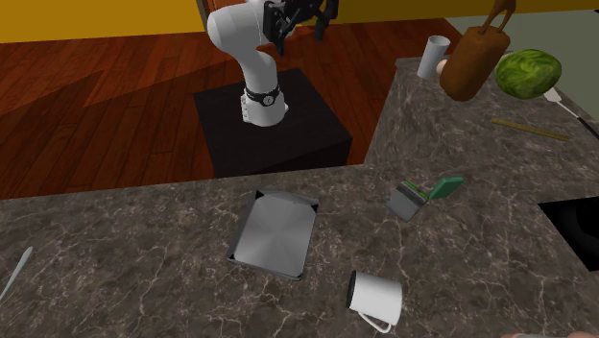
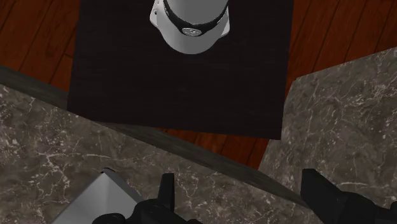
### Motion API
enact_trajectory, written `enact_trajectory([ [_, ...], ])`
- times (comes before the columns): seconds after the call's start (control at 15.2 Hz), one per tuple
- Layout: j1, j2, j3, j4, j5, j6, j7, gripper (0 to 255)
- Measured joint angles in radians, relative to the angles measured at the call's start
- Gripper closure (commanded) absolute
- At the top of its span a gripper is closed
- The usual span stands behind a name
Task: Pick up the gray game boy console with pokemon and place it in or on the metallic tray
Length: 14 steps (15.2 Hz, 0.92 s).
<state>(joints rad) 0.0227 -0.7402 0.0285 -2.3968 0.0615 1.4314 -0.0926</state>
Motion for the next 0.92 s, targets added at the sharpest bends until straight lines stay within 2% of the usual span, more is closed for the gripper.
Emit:
enact_trajectory([
  [0.2, 0.006, 0.019, 0.018, -0.017, 0.013, 0.047, 0.017, 0],
  [0.59, 0.021, 0.130, 0.079, -0.069, 0.047, 0.264, 0.074, 0],
  [0.92, 0.030, 0.282, 0.135, -0.069, 0.060, 0.465, 0.128, 0],
])
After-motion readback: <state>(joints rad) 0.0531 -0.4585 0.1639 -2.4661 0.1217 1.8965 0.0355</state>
